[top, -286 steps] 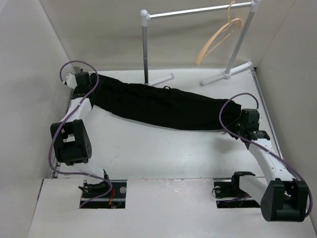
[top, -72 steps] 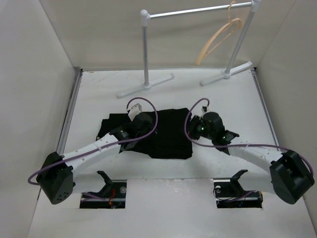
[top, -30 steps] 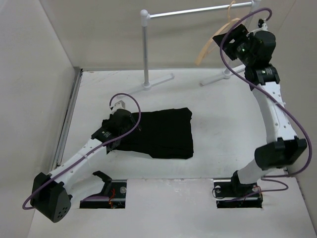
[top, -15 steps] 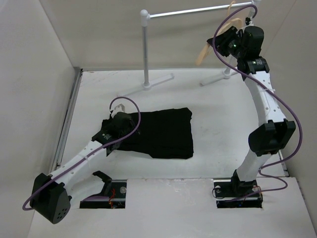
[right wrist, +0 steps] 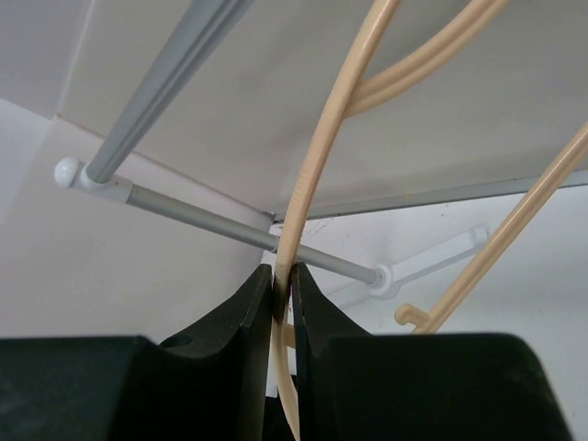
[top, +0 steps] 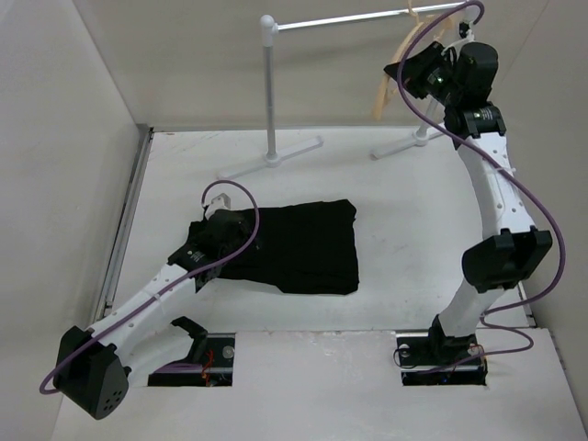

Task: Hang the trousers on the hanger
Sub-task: Pick up the hanger from the clothesline.

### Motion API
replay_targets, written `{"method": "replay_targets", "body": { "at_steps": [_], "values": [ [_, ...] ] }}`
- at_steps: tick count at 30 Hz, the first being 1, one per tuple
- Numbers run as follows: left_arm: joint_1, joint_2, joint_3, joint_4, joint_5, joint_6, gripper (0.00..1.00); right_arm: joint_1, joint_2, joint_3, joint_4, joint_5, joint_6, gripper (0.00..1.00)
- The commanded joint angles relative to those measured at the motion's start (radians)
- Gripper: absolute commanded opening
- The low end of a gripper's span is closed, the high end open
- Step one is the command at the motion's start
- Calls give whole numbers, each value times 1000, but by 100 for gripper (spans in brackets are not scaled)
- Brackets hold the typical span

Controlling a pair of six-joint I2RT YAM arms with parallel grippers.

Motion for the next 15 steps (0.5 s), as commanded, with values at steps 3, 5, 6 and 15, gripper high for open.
{"method": "replay_targets", "body": {
  "at_steps": [3, 5, 6, 15],
  "values": [
    [9, -18, 56, 10, 8, 2, 43, 17, -131, -45, 100, -41, -32, 18],
    [18, -13, 97, 11, 37, -2, 47, 26, -162, -117, 116, -42, -39, 18],
    [24, -6, 126, 16, 67, -2, 48, 31, -174, -152, 126, -42, -39, 18],
    [26, 65, 382, 2, 147, 15, 53, 63, -266, -338, 175, -62, -80, 17]
  ]
}}
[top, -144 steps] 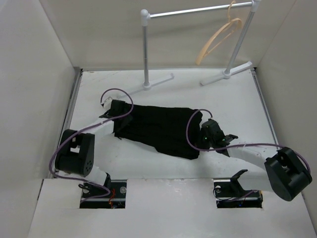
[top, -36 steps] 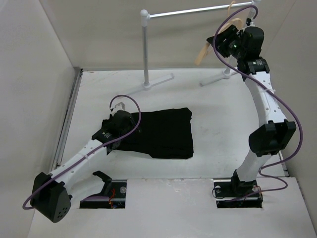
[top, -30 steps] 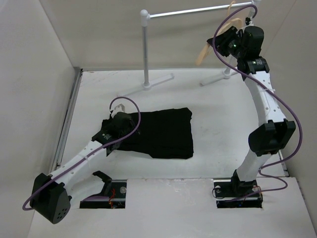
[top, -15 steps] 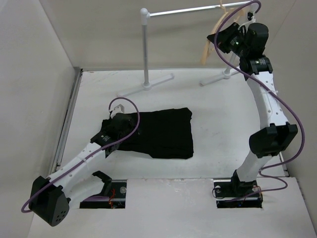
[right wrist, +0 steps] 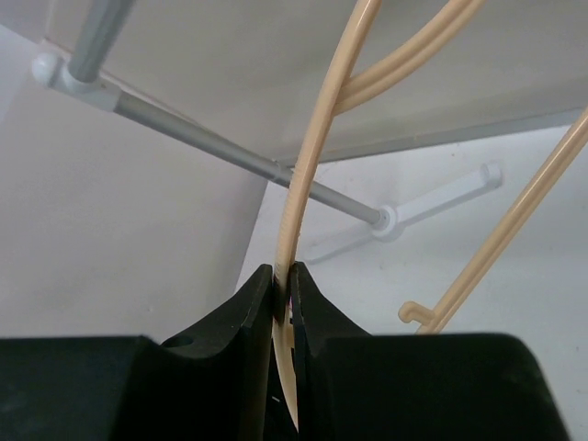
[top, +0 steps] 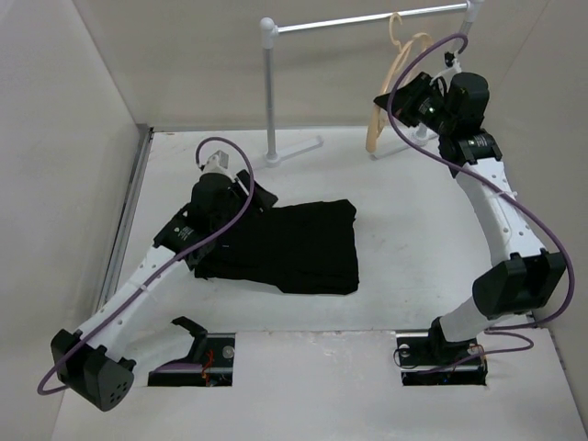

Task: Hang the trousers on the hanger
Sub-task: Pick up the hanger from the clothesline.

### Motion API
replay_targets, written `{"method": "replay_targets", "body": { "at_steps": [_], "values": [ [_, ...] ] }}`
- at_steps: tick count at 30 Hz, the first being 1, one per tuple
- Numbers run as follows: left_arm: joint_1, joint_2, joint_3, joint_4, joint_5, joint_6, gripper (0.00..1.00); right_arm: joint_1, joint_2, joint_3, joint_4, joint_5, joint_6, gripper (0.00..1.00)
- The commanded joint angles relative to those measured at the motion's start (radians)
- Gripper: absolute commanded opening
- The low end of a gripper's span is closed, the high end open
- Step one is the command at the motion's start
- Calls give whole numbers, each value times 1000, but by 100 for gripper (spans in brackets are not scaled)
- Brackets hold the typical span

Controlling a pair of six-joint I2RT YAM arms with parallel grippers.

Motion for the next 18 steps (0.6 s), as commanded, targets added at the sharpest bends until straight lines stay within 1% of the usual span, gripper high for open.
{"method": "replay_targets", "body": {
  "at_steps": [1, 6, 10, 14, 18],
  "values": [
    [-4, 19, 101, 11, 46, 15, 53, 22, -78, -50, 102, -23, -57, 17],
    [-36, 85, 242, 14, 76, 33, 53, 53, -160, -166, 105, -25, -99, 17],
    [-76, 188, 403, 11, 99, 53, 53, 97, -251, -310, 105, -10, -122, 17],
    [-161, 326, 556, -5, 93, 93, 52, 163, -366, -507, 110, 35, -129, 17],
    [-250, 441, 656, -19, 34, 142, 52, 220, -478, -680, 105, 72, -119, 16]
  ]
}}
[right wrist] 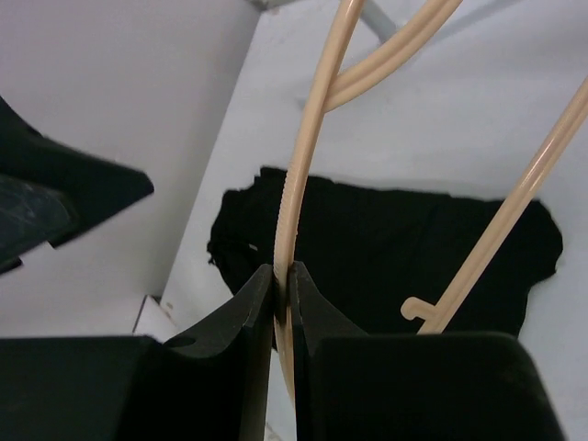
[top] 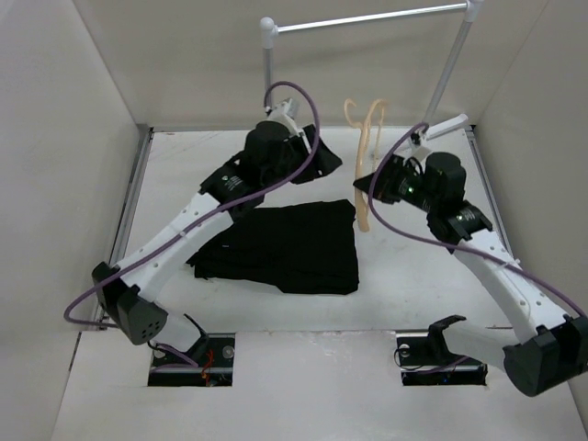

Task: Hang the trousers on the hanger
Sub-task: Pick up the hanger from the clothesline, then place the trousers on the hanger.

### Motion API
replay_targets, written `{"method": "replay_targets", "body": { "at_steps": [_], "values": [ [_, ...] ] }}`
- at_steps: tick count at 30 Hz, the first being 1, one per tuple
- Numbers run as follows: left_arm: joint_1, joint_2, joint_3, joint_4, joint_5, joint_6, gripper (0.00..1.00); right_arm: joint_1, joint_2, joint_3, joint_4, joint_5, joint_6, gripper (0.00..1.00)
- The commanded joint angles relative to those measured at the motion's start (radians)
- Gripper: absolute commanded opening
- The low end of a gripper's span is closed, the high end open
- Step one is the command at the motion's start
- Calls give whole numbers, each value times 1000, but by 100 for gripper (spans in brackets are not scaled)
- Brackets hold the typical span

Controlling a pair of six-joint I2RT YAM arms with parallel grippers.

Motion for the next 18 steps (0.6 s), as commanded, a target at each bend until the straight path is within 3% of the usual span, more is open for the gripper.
{"method": "replay_targets", "body": {
  "at_steps": [1, 12, 18],
  "values": [
    [-67, 68, 79, -9, -37, 69, 52, 40, -88, -108, 58, 55, -22, 16],
    [-206, 252, 104, -25, -143, 73, 50, 132, -289, -362, 44, 101, 43, 16],
    [-234, 329, 138, -27, -231, 73, 38, 145, -348, -417, 24, 107, 47, 16]
  ]
}}
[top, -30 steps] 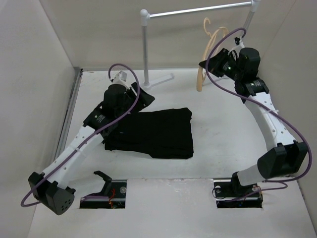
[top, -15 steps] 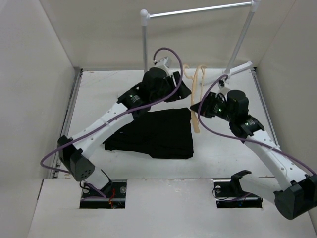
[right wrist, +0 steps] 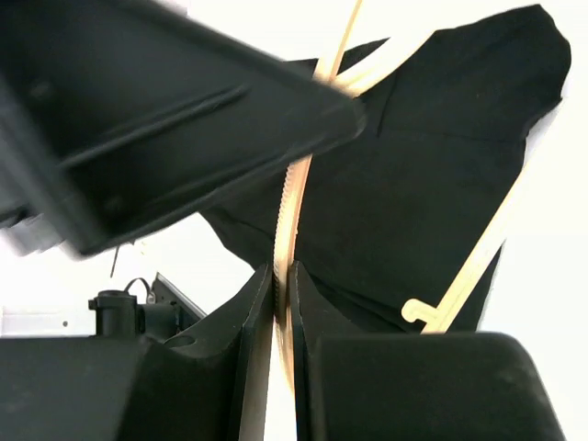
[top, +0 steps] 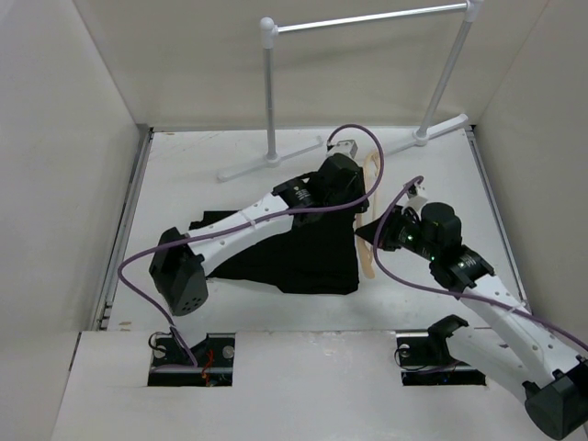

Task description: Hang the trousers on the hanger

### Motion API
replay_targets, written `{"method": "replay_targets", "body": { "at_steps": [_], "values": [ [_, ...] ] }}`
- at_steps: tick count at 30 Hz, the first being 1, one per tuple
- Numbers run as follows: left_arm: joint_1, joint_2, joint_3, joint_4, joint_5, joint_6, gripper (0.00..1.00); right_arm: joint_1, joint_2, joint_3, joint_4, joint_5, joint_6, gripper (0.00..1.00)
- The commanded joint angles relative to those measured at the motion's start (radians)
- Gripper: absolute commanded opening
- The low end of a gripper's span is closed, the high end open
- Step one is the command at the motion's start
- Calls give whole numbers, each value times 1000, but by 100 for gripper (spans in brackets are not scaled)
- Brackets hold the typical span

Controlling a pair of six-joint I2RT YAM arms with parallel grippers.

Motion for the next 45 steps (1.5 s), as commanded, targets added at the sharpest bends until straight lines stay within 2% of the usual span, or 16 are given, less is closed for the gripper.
{"method": "replay_targets", "body": {
  "at_steps": [1, 5, 8, 11, 16, 17, 19, 21, 24, 27, 30, 33, 38, 45],
  "values": [
    [-14, 18, 73, 12, -87, 17, 37, 11, -43, -12, 48, 14, 1, 16],
    [-34, 55, 85, 24, -112, 11, 27, 15, -77, -37, 34, 12, 7, 16],
    [-46, 65, 82, 34, -133, -1, 10, 15, -111, -57, 9, 15, 7, 17],
    [-52, 44, 27, 81, -140, -49, 4, 10, -144, -75, -35, 12, 7, 20],
    [-69, -33, -137, 184, -181, -188, 0, -11, -210, -59, -184, 44, 23, 43],
    [-78, -46, -167, 207, -198, -208, 0, -22, -224, -54, -214, 58, 30, 46],
    [-99, -65, -221, 251, -236, -235, 0, -44, -229, -52, -256, 78, 47, 43],
    [-112, -71, -267, 287, -261, -261, 0, -70, -208, -69, -267, 98, 70, 32],
    [-116, -74, -333, 343, -267, -305, 0, -78, -143, -98, -210, 109, 84, 19],
    [-110, -71, -393, 403, -268, -314, 0, -78, -50, -104, -111, 124, 84, 18],
    [-100, -63, -435, 431, -267, -319, 0, -81, 73, -89, -19, 119, 73, 23],
    [-95, -56, -470, 448, -264, -324, 1, -78, 188, -81, 55, 133, 76, 37],
    [-93, -42, -501, 459, -256, -327, 1, -74, 361, -89, 156, 126, 83, 52],
    [-90, -21, -530, 485, -218, -333, 1, -55, 523, -91, 271, 124, 87, 53]
  ]
}}
